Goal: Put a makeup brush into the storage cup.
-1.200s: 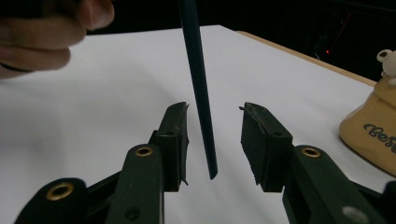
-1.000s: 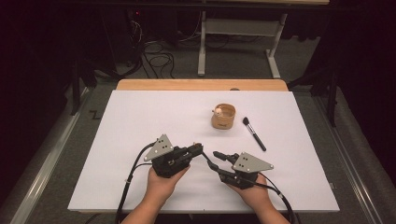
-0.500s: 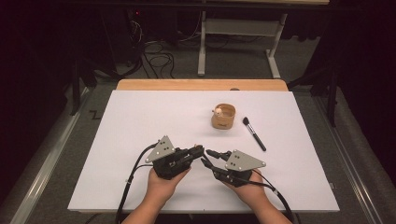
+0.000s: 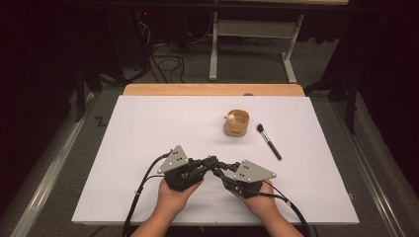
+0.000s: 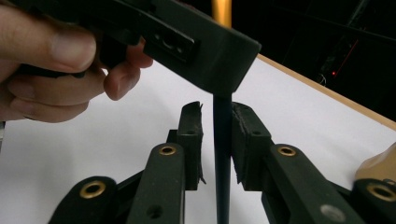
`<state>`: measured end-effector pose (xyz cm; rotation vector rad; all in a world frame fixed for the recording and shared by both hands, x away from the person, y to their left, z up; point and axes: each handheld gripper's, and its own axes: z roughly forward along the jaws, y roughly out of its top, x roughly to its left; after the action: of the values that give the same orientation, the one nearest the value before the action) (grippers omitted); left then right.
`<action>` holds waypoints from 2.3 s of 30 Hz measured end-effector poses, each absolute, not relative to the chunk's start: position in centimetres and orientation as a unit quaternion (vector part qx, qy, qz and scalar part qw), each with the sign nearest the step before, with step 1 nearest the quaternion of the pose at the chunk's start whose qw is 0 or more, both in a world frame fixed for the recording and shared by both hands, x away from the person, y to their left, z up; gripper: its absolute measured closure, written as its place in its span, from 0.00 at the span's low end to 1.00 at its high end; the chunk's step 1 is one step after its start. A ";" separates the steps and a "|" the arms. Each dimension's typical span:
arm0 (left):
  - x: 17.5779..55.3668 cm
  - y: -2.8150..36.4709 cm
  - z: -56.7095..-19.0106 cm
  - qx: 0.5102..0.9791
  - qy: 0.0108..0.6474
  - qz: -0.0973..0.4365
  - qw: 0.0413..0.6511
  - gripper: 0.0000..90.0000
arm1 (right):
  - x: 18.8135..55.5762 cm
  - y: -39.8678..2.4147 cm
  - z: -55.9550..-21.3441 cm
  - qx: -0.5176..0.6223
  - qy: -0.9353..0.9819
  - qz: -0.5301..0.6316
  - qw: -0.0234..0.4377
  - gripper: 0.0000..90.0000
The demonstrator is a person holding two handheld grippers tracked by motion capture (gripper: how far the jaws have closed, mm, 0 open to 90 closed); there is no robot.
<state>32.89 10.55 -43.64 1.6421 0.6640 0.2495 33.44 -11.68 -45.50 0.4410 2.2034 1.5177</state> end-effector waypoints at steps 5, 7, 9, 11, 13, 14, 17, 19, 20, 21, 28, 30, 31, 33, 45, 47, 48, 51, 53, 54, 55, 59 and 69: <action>32.9 10.5 -43.6 0.716 0.290 0.108 0.625 0.93 | 33.5 -11.8 -45.5 0.158 0.794 0.545 0.216 0.92; 32.8 10.5 -43.6 0.716 0.291 0.108 0.626 0.93 | 33.4 -11.9 -45.5 0.161 0.797 0.540 0.218 0.93; 32.8 10.5 -43.7 0.715 0.291 0.108 0.626 0.93 | 33.4 -11.9 -45.5 0.156 0.796 0.542 0.219 0.93; 32.8 10.5 -43.6 0.715 0.291 0.108 0.626 0.93 | 33.4 -11.9 -45.5 0.158 0.797 0.541 0.218 0.93; 32.8 10.5 -43.6 0.716 0.290 0.109 0.626 0.93 | 33.4 -11.9 -45.5 0.158 0.797 0.541 0.217 0.93; 32.7 10.5 -43.6 0.715 0.290 0.110 0.626 0.92 | 33.4 -11.9 -45.5 0.158 0.796 0.542 0.218 0.93; 32.7 10.6 -43.5 0.716 0.290 0.111 0.625 0.88 | 33.3 -11.8 -45.5 0.157 0.792 0.548 0.216 0.94; 32.7 10.8 -43.4 0.715 0.294 0.109 0.625 0.82 | 33.3 -11.8 -45.5 0.157 0.792 0.548 0.218 0.94; 32.7 10.8 -43.4 0.715 0.295 0.109 0.624 0.79 | 33.3 -11.9 -45.5 0.156 0.792 0.549 0.219 0.94; 32.7 10.9 -43.4 0.716 0.295 0.111 0.623 0.76 | 33.3 -11.9 -45.4 0.157 0.792 0.549 0.218 0.94; 32.6 11.8 -43.5 0.723 0.304 0.129 0.607 0.59 | 33.5 -12.4 -45.3 0.169 0.787 0.551 0.218 0.93; 32.6 12.3 -43.5 0.724 0.307 0.133 0.603 0.57 | 33.6 -12.6 -45.3 0.178 0.788 0.548 0.217 0.93; 32.5 12.5 -43.5 0.725 0.309 0.138 0.601 0.56 | 33.6 -12.8 -45.3 0.182 0.787 0.549 0.217 0.93; 32.5 13.0 -43.5 0.725 0.314 0.145 0.596 0.53 | 33.6 -13.0 -45.2 0.186 0.782 0.554 0.216 0.93; 32.5 17.5 -44.5 0.719 0.358 0.195 0.563 0.42 | 34.1 -15.2 -44.5 0.219 0.761 0.569 0.221 0.93; 32.4 18.3 -44.7 0.715 0.364 0.204 0.560 0.39 | 34.2 -15.6 -44.3 0.225 0.758 0.568 0.228 0.93; 32.3 18.6 -44.7 0.714 0.368 0.206 0.559 0.38 | 34.2 -15.8 -44.3 0.227 0.754 0.573 0.227 0.93; 32.2 19.7 -44.9 0.710 0.379 0.213 0.554 0.36 | 34.3 -16.3 -44.1 0.235 0.750 0.574 0.231 0.93; 32.2 20.3 -45.1 0.710 0.387 0.215 0.547 0.34 | 34.5 -16.7 -44.0 0.239 0.746 0.575 0.234 0.93; 32.2 20.6 -45.2 0.711 0.389 0.217 0.544 0.33 | 34.4 -16.9 -43.9 0.245 0.745 0.573 0.237 0.93; 32.1 20.8 -45.3 0.710 0.391 0.219 0.543 0.33 | 34.5 -17.0 -43.9 0.245 0.742 0.577 0.238 0.93; 31.9 22.1 -45.9 0.701 0.404 0.231 0.541 0.28 | 34.6 -17.8 -43.8 0.254 0.738 0.576 0.244 0.93; 31.5 23.9 -47.6 0.696 0.418 0.252 0.527 0.19 | 34.8 -19.3 -43.9 0.274 0.731 0.572 0.251 0.93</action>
<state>31.49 23.85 -47.65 1.6647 0.9987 0.6021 34.81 -19.27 -43.94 0.7467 1.9895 1.5580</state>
